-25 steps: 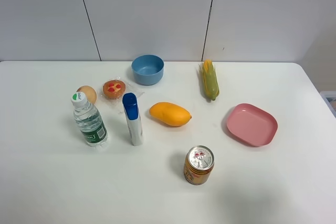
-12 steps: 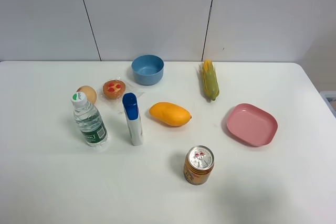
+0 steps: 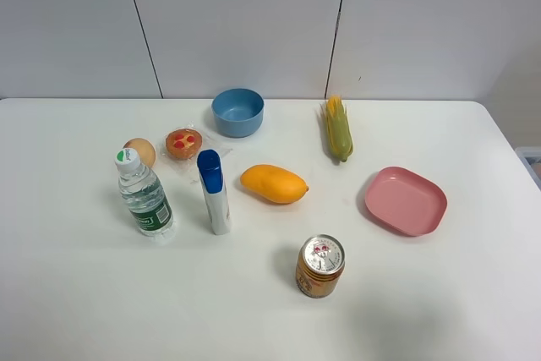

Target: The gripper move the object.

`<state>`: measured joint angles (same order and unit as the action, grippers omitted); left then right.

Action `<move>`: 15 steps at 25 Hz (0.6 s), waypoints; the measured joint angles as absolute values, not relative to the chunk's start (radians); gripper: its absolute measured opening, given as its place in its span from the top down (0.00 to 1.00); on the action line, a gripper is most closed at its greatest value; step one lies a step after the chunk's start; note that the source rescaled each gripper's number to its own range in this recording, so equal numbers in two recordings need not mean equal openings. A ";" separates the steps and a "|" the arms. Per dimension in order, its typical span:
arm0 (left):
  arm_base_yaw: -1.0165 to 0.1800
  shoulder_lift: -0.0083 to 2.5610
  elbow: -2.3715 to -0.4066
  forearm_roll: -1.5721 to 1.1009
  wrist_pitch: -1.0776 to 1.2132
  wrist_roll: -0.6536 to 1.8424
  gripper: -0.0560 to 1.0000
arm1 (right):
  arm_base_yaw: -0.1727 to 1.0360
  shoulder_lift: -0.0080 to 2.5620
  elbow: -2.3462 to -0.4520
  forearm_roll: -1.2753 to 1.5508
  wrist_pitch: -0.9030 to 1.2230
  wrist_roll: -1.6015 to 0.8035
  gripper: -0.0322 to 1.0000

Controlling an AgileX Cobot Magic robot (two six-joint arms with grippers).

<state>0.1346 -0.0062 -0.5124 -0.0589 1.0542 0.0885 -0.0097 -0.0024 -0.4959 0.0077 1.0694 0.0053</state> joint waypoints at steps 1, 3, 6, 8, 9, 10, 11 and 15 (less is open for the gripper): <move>0.135 -0.006 -0.512 -0.059 1.054 0.088 0.00 | -0.010 -0.002 -0.496 0.009 1.069 0.005 0.00; 0.135 -0.006 -0.512 -0.059 1.054 0.088 0.00 | -0.010 -0.002 -0.496 0.012 1.069 0.005 0.00; 0.135 -0.006 -0.512 -0.059 1.054 0.088 0.00 | -0.010 -0.002 -0.496 0.013 1.069 0.005 0.00; 0.135 -0.006 -0.512 -0.059 1.054 0.088 0.00 | -0.010 -0.002 -0.496 0.014 1.069 0.005 0.00; 0.135 -0.006 -0.512 -0.059 1.054 0.088 0.00 | -0.010 -0.002 -0.496 0.014 1.069 0.005 0.00; 0.135 -0.006 -0.512 -0.059 1.054 0.088 0.00 | -0.010 -0.002 -0.496 0.014 1.069 0.005 0.00; 0.135 -0.006 -0.512 -0.059 1.054 0.088 0.00 | -0.010 -0.002 -0.496 0.014 1.069 0.005 0.00; 0.135 -0.006 -0.512 -0.059 1.054 0.090 0.00 | -0.010 -0.002 -0.496 0.014 1.069 0.005 0.00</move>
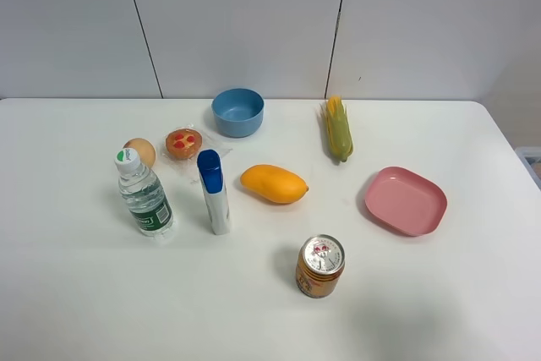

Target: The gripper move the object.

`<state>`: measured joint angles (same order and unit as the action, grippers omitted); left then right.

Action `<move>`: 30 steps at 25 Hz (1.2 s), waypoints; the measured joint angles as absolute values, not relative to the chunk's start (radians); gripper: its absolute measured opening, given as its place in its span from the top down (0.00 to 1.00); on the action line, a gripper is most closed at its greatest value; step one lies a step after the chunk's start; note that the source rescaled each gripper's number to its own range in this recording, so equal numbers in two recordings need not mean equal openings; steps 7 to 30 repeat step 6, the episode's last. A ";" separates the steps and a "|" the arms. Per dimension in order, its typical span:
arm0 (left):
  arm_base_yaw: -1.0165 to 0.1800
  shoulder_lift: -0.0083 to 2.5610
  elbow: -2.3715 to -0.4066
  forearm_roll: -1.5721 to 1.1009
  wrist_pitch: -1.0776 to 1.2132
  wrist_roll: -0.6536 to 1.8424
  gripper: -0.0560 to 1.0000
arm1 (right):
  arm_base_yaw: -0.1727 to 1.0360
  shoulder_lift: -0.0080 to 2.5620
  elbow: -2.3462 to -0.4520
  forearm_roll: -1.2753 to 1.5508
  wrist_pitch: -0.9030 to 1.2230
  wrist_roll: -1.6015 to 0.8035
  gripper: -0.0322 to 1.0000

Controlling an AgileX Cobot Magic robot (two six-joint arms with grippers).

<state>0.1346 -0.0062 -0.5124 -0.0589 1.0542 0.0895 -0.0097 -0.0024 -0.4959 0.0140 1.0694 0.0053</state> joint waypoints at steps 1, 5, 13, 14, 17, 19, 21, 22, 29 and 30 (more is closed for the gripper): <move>0.135 -0.006 -0.512 -0.059 1.054 0.090 0.00 | -0.010 -0.002 -0.496 0.014 1.069 0.005 0.00; 0.135 -0.006 -0.512 -0.059 1.054 0.090 0.00 | -0.010 -0.002 -0.496 0.014 1.069 0.005 0.00; 0.135 -0.006 -0.512 -0.059 1.054 0.090 0.00 | -0.010 -0.002 -0.496 0.014 1.069 0.005 0.00; 0.135 -0.006 -0.512 -0.059 1.054 0.090 0.00 | -0.010 -0.002 -0.496 0.014 1.069 0.005 0.00; 0.135 -0.006 -0.512 -0.059 1.054 0.090 0.00 | -0.010 -0.002 -0.496 0.014 1.069 0.005 0.00; 0.135 -0.006 -0.512 -0.059 1.054 0.090 0.00 | -0.010 -0.002 -0.496 0.014 1.069 0.005 0.00; 0.135 -0.006 -0.512 -0.059 1.054 0.090 0.00 | -0.010 -0.002 -0.496 0.014 1.069 0.005 0.00; 0.135 -0.006 -0.512 -0.059 1.054 0.090 0.00 | -0.010 -0.002 -0.496 0.014 1.069 0.005 0.00; 0.135 -0.006 -0.512 -0.059 1.054 0.090 0.00 | -0.010 -0.002 -0.496 0.014 1.069 0.005 0.00; 0.135 -0.006 -0.512 -0.059 1.054 0.090 0.00 | -0.010 -0.002 -0.496 0.014 1.069 0.005 0.00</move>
